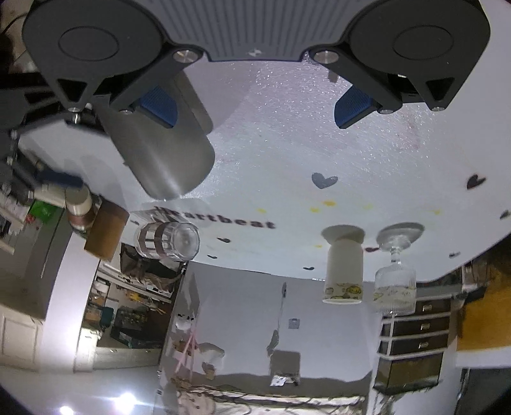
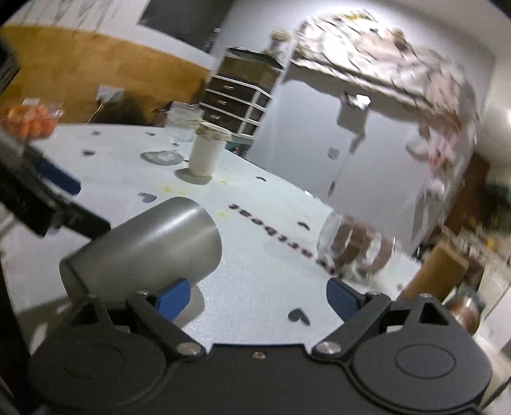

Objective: Flip cup upright
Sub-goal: 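Lift and turn the grey cup with the right tool while the left tool grasps its body, then open the right tool and pull it away while the left tool holds the cup upright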

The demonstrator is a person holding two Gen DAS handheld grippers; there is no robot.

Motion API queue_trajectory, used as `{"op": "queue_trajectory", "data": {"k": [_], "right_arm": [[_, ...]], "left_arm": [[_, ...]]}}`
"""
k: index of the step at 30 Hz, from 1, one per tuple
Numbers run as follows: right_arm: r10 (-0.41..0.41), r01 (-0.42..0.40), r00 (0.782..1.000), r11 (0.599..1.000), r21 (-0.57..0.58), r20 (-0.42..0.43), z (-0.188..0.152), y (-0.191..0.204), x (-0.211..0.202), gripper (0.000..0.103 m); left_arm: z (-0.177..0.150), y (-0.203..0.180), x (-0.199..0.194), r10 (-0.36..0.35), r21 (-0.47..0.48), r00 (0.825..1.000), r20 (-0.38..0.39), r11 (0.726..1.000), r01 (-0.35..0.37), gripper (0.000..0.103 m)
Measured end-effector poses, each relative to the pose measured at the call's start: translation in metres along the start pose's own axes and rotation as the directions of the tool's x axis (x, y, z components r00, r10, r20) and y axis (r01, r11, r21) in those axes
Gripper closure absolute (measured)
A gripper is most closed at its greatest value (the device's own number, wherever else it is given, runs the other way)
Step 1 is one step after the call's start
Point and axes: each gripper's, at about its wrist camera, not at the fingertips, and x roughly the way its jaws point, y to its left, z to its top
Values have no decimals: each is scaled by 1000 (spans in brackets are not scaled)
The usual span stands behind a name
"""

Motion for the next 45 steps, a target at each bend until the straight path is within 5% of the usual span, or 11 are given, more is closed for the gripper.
{"op": "queue_trajectory", "data": {"k": [7, 14, 20, 25, 28, 35, 40, 45], "right_arm": [[77, -82, 997, 959, 271, 30, -9, -18, -14, 10], [224, -235, 970, 765, 600, 94, -19, -39, -21, 13], [339, -303, 937, 672, 676, 83, -19, -28, -9, 29], [457, -341, 887, 565, 751, 60, -21, -23, 8, 41], [445, -336, 894, 592, 733, 51, -19, -17, 8, 42], [400, -334, 915, 685, 648, 48, -9, -4, 1, 51], [341, -291, 940, 769, 570, 20, -1, 10, 4, 56], [289, -249, 957, 816, 522, 6, 4, 20, 15, 56]], "left_arm": [[33, 7, 7, -161, -203, 985, -68, 969, 144, 10], [54, -2, 50, -301, -367, 928, -219, 907, 207, 11], [56, -13, 80, -322, -403, 902, -289, 895, 191, 12], [56, -13, 95, -353, -443, 886, -299, 874, 199, 29], [58, -13, 89, -346, -426, 896, -280, 881, 207, 29], [69, -35, 27, -209, -148, 975, -77, 969, 196, 29], [63, -56, 2, -142, 46, 990, -1, 989, 141, 29], [55, -62, -2, -93, 112, 995, 45, 990, 88, 29]]}}
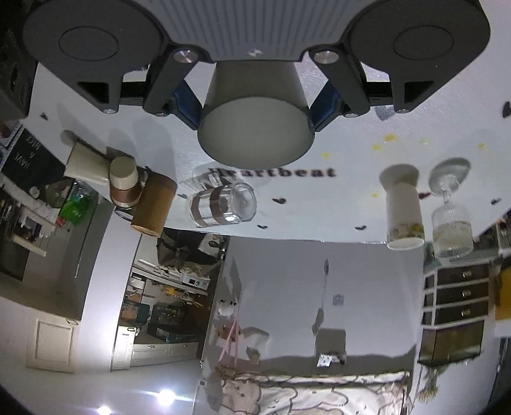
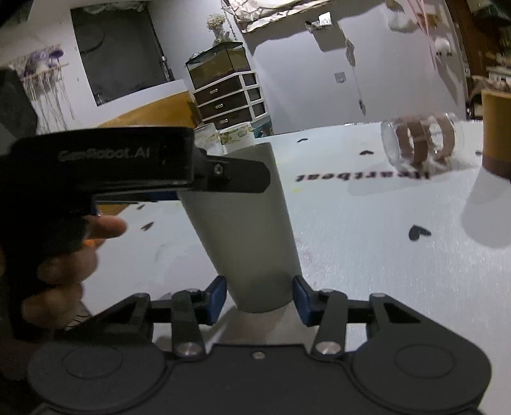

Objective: Flip cup upright
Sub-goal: 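Open the right tool and pull it away while the left tool holds the cup upright, then lower the upright grey cup beside the white paper cup and open the left tool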

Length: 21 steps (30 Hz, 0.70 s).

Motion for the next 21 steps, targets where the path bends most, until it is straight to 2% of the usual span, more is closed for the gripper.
{"op": "queue_trajectory", "data": {"k": [3, 6, 9, 13, 16, 18, 21], "right_arm": [[-27, 27, 1000, 999, -17, 11, 1, 1, 11, 57], [-47, 47, 999, 999, -18, 22, 2, 1, 18, 56], [-56, 57, 998, 998, -27, 36, 2, 2, 17, 52], [-77, 79, 996, 996, -37, 50, 1, 0, 14, 49], [-94, 97, 994, 994, -42, 55, 0, -4, 12, 48], [-103, 105, 993, 994, -42, 57, -1, -9, 9, 48], [-117, 120, 991, 992, -41, 63, -1, -14, 6, 48]], "left_arm": [[0, 1, 5, 24, 18, 999, 21, 1000, -24, 30], [8, 4, 19, 95, 59, 992, 78, 993, -99, 30], [25, 14, 42, 165, 73, 978, 131, 982, -175, 30], [52, 28, 72, 216, 41, 961, 170, 973, -226, 30], [70, 38, 98, 282, 39, 936, 211, 954, -296, 30], [81, 49, 115, 311, 17, 928, 205, 947, -321, 30], [97, 70, 142, 324, -37, 930, 173, 946, -323, 30]]}}
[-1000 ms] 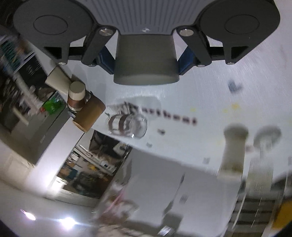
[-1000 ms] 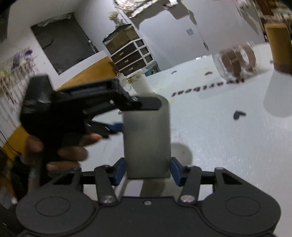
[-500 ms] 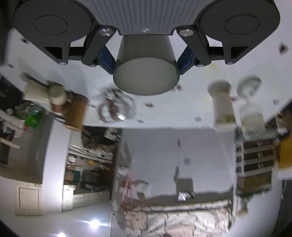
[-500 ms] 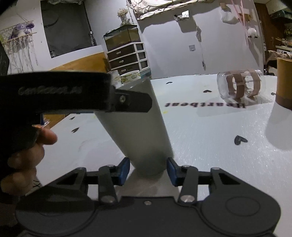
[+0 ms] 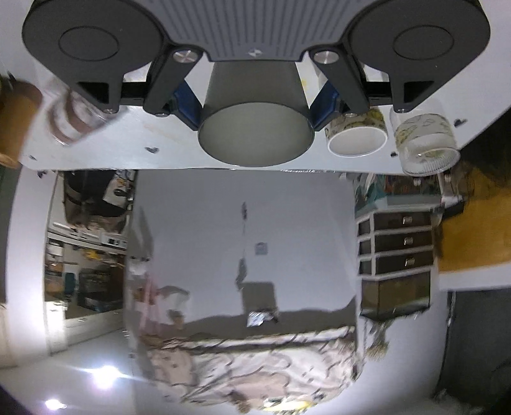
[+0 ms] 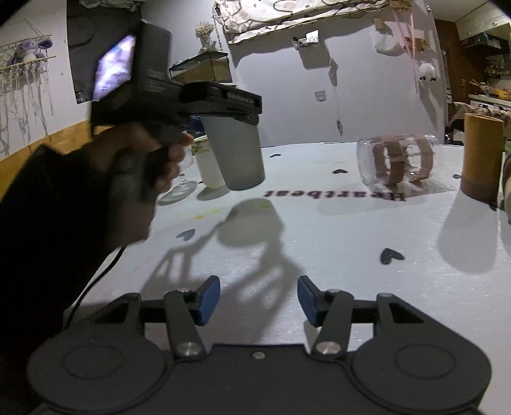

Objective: Flip cup upright
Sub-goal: 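Lower the upright grey cup beside the white paper cup and open the left tool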

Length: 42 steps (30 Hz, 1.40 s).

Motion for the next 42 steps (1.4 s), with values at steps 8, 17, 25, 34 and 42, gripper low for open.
{"op": "queue_trajectory", "data": {"k": [8, 17, 25, 34, 42], "right_arm": [[-35, 35, 999, 999, 1, 1, -1, -9, 1, 47], [-27, 27, 1000, 1000, 5, -4, 0, -10, 5, 45], [-55, 55, 996, 998, -4, 63, 12, -10, -10, 43], [-112, 119, 979, 992, -29, 170, 35, -9, -35, 39], [-131, 145, 973, 988, -60, 192, 40, -10, -45, 31]], "left_arm": [[3, 13, 45, 36, -38, 998, -51, 999, -38, 29], [6, 20, 38, 2, -64, 997, -83, 998, -7, 10], [-6, 16, -32, -38, -11, 999, -36, 999, 37, 9], [-31, 24, -126, -60, 31, 998, 10, 998, 60, 2], [-60, 31, -181, -41, 42, 999, 19, 998, 41, 0]]}}
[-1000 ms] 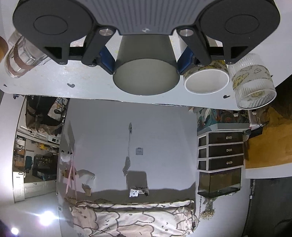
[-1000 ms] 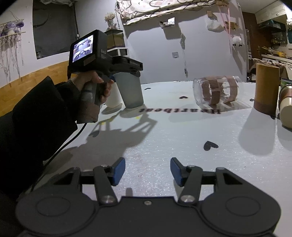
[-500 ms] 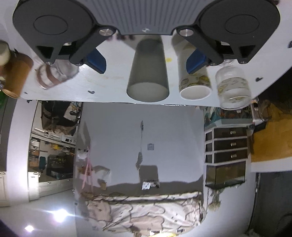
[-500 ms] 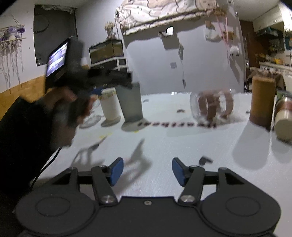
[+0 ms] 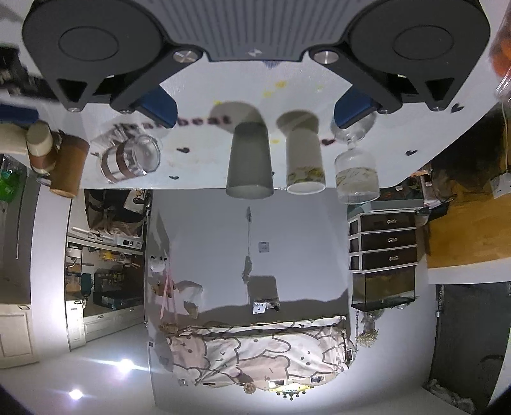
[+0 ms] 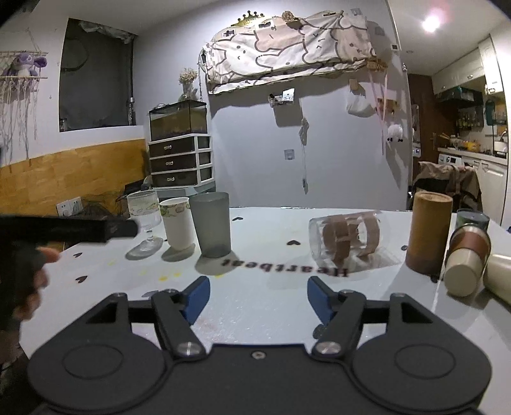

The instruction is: Flip cup upright

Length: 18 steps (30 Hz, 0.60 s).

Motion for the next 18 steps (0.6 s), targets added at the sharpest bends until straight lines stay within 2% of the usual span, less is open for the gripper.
{"op": "queue_trajectory", "data": {"k": [8, 12, 18], "right_arm": [[-35, 36, 999, 999, -34, 10, 0, -1, -5, 20], [-45, 46, 999, 998, -50, 13, -2, 0, -8, 6], [-62, 62, 998, 997, -49, 11, -4, 0, -8, 2]], "left_arm": [[-19, 3, -23, 34, -33, 999, -28, 999, -34, 0], [-26, 1, -28, 38, -23, 999, -38, 999, -39, 0], [-29, 0, -31, 44, -21, 998, -41, 999, -45, 0]]}}
